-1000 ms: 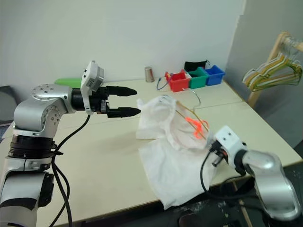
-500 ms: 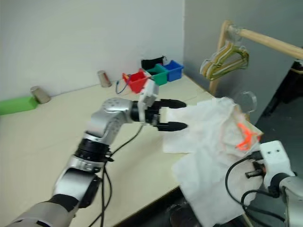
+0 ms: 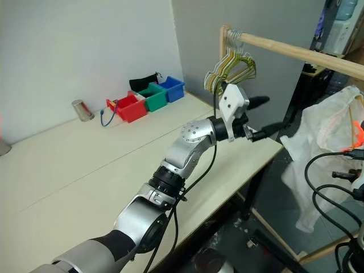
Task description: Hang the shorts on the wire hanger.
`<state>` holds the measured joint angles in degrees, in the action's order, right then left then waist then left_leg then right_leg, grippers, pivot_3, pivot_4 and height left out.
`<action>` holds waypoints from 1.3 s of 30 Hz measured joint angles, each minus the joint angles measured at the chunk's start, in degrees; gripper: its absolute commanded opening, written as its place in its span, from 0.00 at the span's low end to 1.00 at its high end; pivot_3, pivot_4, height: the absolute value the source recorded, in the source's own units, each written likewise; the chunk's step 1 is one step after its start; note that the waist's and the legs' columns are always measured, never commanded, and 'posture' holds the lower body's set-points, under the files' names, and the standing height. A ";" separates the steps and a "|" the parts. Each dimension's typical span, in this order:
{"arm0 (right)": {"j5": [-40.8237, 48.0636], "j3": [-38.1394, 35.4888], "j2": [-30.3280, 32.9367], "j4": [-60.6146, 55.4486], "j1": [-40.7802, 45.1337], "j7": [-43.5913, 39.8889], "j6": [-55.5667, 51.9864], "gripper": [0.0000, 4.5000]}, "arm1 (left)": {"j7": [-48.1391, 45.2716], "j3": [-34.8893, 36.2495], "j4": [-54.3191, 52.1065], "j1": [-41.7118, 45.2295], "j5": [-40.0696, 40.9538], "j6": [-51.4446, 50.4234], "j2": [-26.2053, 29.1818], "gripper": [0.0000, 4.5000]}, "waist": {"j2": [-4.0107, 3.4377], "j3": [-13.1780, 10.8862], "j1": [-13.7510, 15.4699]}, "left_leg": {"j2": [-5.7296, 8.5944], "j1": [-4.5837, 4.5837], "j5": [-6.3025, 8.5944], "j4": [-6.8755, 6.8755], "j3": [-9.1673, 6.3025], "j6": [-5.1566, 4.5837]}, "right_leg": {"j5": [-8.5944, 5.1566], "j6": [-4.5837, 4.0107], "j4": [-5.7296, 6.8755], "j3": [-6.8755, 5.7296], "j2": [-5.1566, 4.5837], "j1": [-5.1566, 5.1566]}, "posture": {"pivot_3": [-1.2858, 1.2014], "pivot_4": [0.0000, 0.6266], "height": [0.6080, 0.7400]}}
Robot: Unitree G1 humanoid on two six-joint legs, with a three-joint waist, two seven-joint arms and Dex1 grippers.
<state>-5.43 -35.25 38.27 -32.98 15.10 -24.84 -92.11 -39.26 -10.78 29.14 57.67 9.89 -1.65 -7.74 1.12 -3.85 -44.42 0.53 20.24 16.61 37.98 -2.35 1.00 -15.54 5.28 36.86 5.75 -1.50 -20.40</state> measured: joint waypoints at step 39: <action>9.07 -5.42 8.21 28.47 14.02 5.68 1.17 0.61 | 3.58 -1.23 0.74 0.38 -1.07 3.30 -0.12 1.00 | 0.28 -0.17 2.03 | 0.84 -0.48 0.22 0.08 0.02 -0.34 | -0.31 0.52 -0.17 0.03 -0.90 0.73 | 0.26 0.02 1.00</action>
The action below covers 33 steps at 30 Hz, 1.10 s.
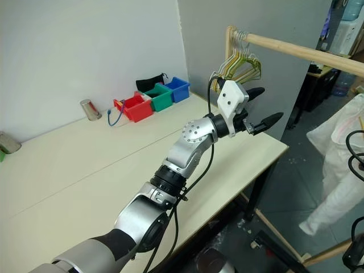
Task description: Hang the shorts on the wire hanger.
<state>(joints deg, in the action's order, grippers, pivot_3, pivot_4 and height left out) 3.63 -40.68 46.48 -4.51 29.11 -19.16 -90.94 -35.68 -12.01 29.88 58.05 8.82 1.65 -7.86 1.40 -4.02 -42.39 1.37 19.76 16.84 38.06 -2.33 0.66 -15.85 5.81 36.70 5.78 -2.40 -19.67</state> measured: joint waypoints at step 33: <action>-6.51 41.47 -30.60 -16.98 0.52 19.28 36.69 0.99 | 18.93 12.69 -18.53 -26.71 -4.86 -17.72 17.79 1.00 | -0.08 0.83 9.50 | -0.03 0.02 -0.03 -0.07 -0.68 0.00 | 0.26 -0.23 0.62 -0.32 -0.16 -0.47 | 0.44 0.00 1.00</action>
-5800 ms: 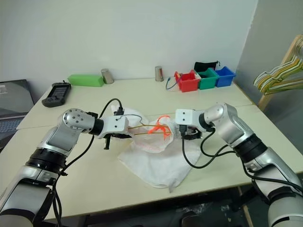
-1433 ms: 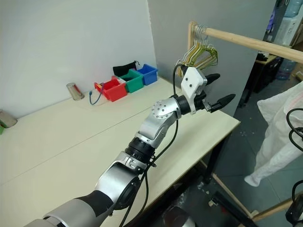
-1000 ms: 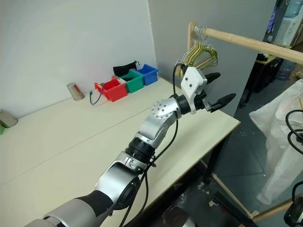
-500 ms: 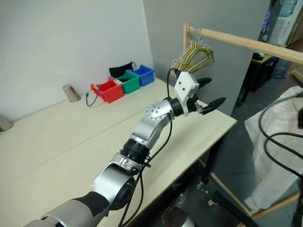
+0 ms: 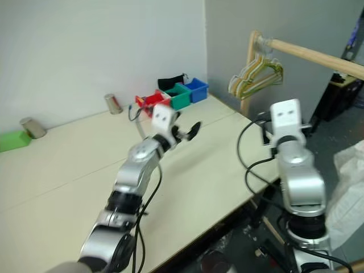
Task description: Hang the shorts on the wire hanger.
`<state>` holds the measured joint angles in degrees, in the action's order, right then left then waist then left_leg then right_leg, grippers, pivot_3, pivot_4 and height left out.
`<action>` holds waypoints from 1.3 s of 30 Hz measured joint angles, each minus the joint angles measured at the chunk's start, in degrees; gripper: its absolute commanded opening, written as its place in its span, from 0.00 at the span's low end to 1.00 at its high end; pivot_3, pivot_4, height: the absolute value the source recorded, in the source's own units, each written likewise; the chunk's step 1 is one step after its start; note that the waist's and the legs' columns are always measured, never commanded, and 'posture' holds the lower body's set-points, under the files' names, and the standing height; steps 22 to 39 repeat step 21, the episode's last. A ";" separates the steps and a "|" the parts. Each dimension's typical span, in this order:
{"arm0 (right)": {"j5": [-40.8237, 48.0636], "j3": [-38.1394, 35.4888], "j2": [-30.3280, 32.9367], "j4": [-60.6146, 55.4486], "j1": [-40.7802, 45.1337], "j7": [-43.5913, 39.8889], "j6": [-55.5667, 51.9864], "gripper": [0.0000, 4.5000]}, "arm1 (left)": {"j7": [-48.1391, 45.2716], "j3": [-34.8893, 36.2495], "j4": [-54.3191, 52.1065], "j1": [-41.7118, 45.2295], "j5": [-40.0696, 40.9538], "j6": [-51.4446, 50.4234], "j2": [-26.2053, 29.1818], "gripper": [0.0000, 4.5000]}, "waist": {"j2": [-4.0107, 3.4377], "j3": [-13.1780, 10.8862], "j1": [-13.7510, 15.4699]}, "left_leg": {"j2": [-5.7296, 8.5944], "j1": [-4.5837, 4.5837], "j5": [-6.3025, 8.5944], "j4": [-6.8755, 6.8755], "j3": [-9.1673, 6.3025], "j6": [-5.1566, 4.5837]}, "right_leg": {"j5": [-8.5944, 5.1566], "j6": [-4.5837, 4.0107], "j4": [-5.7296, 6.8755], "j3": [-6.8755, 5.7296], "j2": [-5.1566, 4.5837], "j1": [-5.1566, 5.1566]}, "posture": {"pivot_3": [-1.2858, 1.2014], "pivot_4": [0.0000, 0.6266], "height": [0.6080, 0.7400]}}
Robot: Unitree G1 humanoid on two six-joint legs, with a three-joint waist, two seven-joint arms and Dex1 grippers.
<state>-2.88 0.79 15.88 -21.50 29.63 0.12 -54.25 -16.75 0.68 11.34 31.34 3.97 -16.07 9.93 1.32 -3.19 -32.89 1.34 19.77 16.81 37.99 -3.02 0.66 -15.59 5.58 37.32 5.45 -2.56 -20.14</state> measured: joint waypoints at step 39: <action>-0.13 3.42 -13.86 34.06 5.01 -1.17 24.86 0.99 | 13.57 7.46 -17.01 -15.46 0.70 -12.14 -2.85 1.00 | 0.23 0.17 29.79 | 0.26 1.19 -0.34 0.11 -0.14 0.60 | 0.28 -0.61 0.41 -0.06 0.19 -1.58 | 0.53 0.00 1.00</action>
